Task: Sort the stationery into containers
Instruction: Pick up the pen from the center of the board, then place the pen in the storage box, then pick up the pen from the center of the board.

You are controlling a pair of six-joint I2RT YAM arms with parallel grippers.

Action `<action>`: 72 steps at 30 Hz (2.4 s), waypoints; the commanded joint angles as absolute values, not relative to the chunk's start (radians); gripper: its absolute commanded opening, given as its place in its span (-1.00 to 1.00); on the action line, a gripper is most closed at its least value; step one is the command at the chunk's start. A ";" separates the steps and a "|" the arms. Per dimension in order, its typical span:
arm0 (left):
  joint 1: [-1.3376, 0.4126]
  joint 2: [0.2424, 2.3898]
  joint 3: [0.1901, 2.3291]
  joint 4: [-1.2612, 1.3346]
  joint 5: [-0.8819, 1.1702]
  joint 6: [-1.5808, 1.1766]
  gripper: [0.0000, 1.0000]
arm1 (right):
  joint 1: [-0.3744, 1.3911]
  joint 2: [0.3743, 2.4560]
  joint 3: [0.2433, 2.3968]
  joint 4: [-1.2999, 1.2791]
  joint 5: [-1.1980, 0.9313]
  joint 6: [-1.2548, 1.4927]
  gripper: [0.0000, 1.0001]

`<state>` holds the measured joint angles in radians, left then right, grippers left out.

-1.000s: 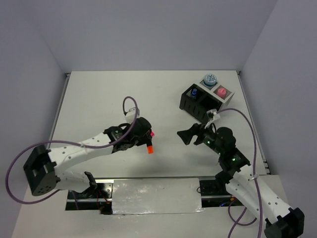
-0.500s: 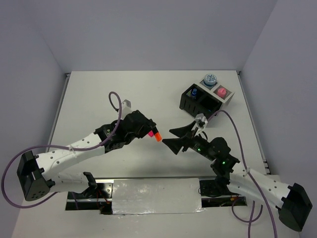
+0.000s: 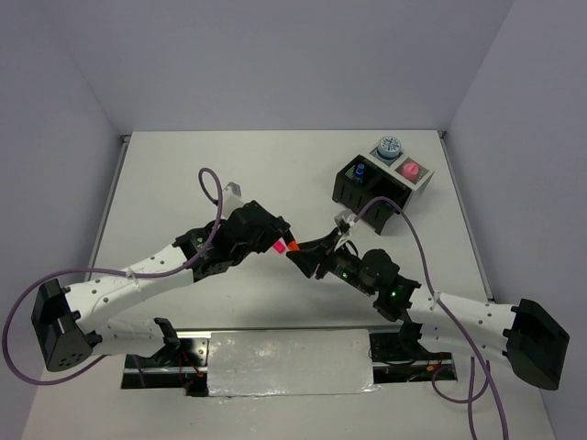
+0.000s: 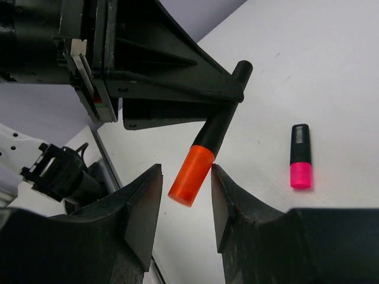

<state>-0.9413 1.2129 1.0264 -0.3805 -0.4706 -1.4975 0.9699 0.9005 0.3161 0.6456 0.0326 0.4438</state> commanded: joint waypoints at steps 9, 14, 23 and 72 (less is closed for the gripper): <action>-0.942 1.193 1.049 -0.356 -0.469 -1.519 -1.00 | 0.986 1.005 0.442 0.687 0.140 0.408 -0.67; -0.942 1.172 1.031 -0.345 -0.480 -1.505 -0.92 | 0.986 1.000 0.482 0.571 0.193 0.410 -1.00; -0.899 1.170 1.236 -0.645 -0.699 -1.512 0.99 | 0.865 0.908 0.667 -0.075 0.233 0.440 -1.00; -0.770 1.397 1.115 -0.575 -0.463 -1.028 0.99 | 0.200 1.347 1.413 -0.780 0.028 0.121 0.99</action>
<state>-0.7887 1.3582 1.0931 -0.6258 -0.4770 -1.0222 0.1143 1.4792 1.4448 -0.8459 0.0265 0.0929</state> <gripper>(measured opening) 0.993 0.994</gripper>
